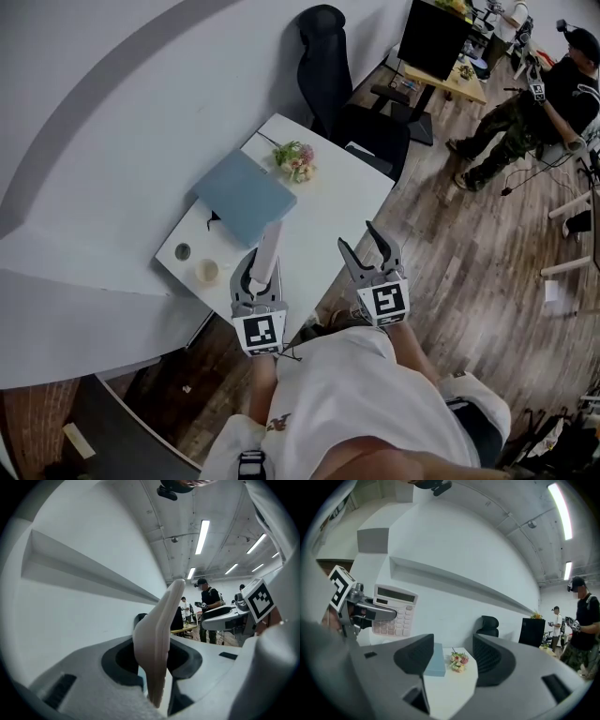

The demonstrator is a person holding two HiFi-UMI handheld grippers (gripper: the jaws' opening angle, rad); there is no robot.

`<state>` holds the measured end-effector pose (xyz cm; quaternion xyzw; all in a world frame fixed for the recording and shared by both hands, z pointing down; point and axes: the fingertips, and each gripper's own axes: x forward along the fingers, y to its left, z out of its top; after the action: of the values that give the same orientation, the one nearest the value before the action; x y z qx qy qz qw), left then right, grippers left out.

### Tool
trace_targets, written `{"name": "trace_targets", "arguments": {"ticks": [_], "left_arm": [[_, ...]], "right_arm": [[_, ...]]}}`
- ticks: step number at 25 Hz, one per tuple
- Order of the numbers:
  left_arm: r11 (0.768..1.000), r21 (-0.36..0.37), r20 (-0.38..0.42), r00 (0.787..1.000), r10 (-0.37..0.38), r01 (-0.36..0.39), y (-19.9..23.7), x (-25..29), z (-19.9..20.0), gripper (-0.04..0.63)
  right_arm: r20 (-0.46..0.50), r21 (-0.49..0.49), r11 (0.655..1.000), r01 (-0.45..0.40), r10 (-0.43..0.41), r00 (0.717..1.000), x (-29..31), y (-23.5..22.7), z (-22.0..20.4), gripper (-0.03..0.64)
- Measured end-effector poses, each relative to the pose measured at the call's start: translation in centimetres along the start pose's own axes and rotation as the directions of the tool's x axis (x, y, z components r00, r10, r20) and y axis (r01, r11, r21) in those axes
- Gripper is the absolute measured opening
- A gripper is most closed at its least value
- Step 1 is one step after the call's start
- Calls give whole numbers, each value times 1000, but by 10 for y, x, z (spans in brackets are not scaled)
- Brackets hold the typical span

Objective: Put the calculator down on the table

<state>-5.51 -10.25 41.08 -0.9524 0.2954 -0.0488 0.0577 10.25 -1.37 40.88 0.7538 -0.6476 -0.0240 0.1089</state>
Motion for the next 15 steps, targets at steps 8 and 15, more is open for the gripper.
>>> {"name": "trace_targets", "arguments": {"ticks": [8, 15], "left_arm": [[1000, -20, -1, 1000, 7, -7, 12, 18, -6, 118], [998, -25, -14, 998, 54, -55, 16, 34, -8, 118]], "right_arm": [[-2, -17, 1000, -10, 10, 1000, 24, -3, 1, 264], [9, -15, 999, -52, 52, 999, 47, -16, 1, 261]]}}
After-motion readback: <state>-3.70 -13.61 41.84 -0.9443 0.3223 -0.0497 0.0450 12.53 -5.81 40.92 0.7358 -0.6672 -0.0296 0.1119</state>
